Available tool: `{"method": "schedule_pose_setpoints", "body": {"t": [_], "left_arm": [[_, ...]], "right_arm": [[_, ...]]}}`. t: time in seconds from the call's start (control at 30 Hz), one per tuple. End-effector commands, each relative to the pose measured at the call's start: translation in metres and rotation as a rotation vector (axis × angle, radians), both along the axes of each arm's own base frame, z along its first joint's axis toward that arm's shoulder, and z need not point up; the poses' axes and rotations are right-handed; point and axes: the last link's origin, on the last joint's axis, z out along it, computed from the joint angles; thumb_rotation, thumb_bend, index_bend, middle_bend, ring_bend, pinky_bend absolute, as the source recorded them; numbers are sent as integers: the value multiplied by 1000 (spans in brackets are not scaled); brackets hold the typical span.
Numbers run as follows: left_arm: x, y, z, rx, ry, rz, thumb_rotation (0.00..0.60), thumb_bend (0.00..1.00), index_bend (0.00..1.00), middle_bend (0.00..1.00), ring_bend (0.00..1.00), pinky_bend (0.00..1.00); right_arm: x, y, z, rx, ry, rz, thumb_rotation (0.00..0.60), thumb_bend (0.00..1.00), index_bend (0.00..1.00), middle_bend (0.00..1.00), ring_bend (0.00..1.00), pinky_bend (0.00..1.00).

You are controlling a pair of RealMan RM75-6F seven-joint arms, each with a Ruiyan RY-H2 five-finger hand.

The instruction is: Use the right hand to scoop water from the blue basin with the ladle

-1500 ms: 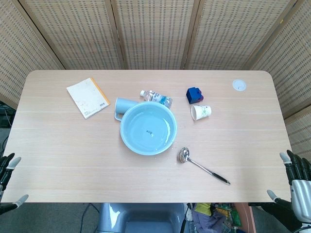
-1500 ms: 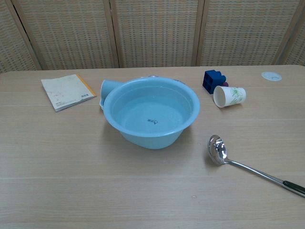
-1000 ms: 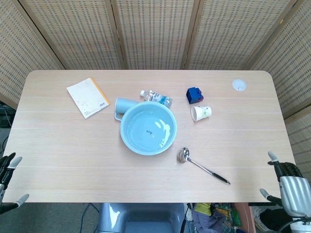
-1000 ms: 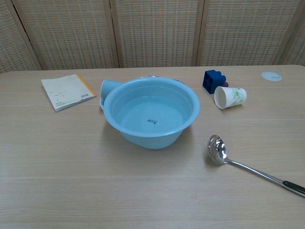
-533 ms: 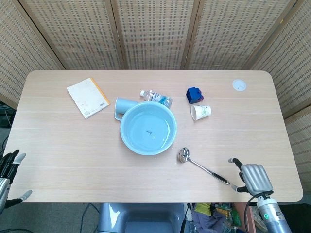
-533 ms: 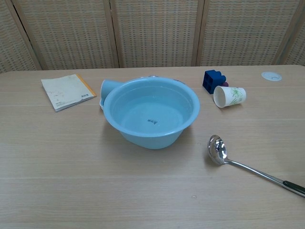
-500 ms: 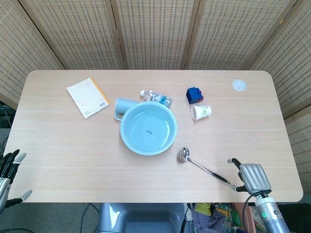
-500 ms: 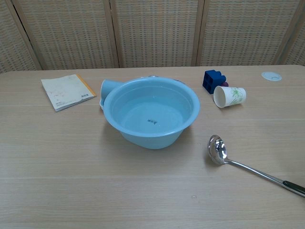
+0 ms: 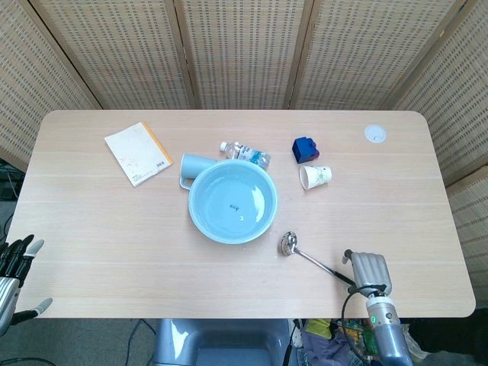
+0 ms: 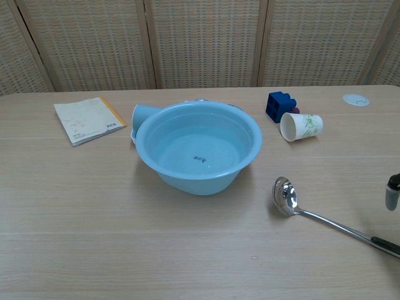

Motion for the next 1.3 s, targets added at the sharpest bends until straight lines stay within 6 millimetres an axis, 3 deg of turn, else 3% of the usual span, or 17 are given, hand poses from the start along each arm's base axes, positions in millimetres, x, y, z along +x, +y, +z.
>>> {"method": "schedule_pose_setpoints", "body": {"t": [0.03,0.17,0.47,1.0,1.3], "left_arm": [[0,0,0,0,1,2,600,0,0,0,0,0],[-1,2,-1,-4,3,8,600,0,0,0,0,0],[-3,2,1,0,-2,14,600,0,0,0,0,0],[-3,2,-1,-4,6,17,600,0,0,0,0,0],[-3,3,-3,-7,13,22,600,0,0,0,0,0]], "right_arm": [[4,-8,-11,-19,38,-17,600,185,433,1000,966,1000],[12,-8,-34,0,76,-12,600,198,433,1000,966,1000],[11,-5,-52,16,129,-14,600,211,435,1000,966,1000],[-14,-14,-55,-8,214,-19,600,212,454,1000,966,1000],[-24,-34,-53,-56,269,-5,600,215,454,1000,966,1000]]}}
